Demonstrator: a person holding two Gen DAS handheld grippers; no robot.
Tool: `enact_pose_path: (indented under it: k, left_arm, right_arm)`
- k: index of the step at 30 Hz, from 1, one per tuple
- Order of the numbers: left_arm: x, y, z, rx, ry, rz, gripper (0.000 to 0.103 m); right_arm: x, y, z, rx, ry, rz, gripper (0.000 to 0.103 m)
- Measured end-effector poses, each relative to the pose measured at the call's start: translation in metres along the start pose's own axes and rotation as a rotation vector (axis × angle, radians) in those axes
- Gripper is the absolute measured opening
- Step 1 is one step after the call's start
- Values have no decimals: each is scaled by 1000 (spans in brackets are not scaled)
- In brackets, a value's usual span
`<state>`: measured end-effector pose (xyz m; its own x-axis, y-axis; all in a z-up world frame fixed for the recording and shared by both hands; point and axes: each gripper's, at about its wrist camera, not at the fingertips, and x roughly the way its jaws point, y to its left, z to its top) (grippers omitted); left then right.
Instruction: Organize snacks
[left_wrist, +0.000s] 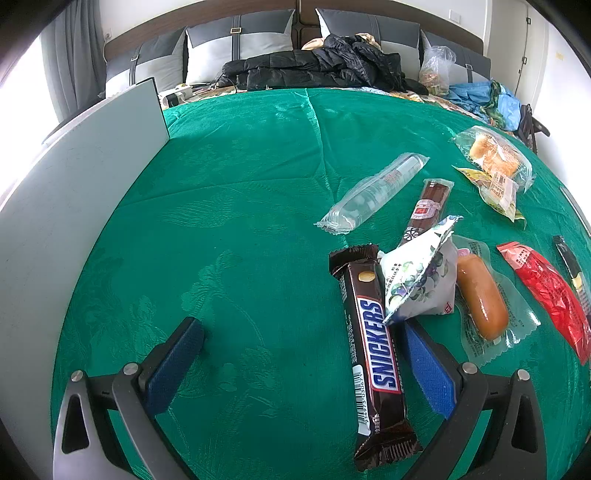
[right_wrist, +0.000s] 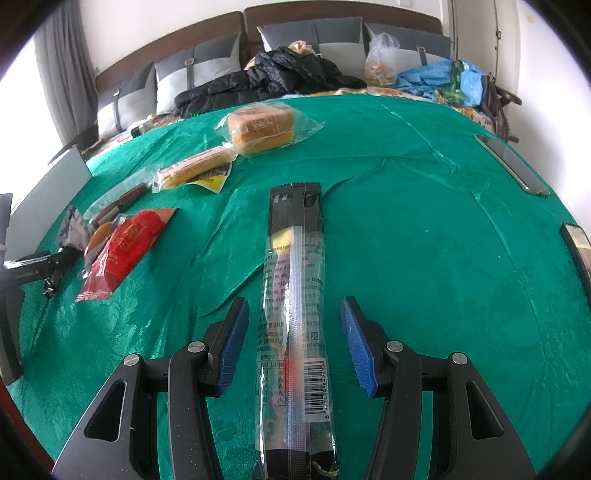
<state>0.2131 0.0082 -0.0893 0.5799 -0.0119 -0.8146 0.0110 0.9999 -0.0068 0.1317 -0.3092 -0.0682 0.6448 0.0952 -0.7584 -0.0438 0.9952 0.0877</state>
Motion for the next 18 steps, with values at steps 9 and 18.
enact_pose_path:
  k: [9, 18]
  left_arm:
    - [0, 0, 0, 0, 0, 0, 103]
    - [0, 0, 0, 0, 0, 0, 103]
  right_arm:
    - [0, 1, 0, -4, 1, -5, 55]
    - [0, 1, 0, -9, 3, -11, 55]
